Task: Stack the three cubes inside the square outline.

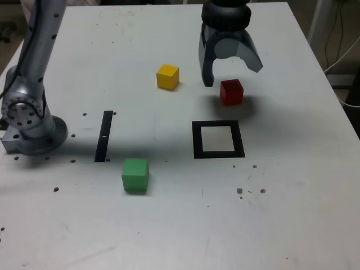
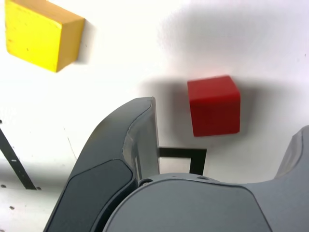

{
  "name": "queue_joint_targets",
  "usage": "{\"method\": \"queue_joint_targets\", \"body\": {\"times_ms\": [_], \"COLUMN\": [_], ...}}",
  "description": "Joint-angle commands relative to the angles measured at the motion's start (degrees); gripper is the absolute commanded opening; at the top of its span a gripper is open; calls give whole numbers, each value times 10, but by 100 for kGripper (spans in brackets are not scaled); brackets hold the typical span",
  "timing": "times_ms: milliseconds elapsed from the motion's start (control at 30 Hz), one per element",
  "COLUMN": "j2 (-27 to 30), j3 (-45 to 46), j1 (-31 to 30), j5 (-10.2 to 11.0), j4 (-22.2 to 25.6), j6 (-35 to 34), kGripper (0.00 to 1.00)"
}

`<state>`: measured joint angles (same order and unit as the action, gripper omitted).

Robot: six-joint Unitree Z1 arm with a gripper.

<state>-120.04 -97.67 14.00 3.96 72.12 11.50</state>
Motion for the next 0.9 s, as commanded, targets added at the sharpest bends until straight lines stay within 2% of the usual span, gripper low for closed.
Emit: {"method": "queue_joint_targets", "body": {"times_ms": [0,267,667,867], "j2": [-10,-27,-48,-61], "j3": [-3,-13,-14,-14], "j1": [0,1,2,3], "j5": [5,-9,-8,-14], "j4": [1,4,-25,-32], "j6": [-4,-7,-4,-1], "kGripper": [93,89,89,84]}}
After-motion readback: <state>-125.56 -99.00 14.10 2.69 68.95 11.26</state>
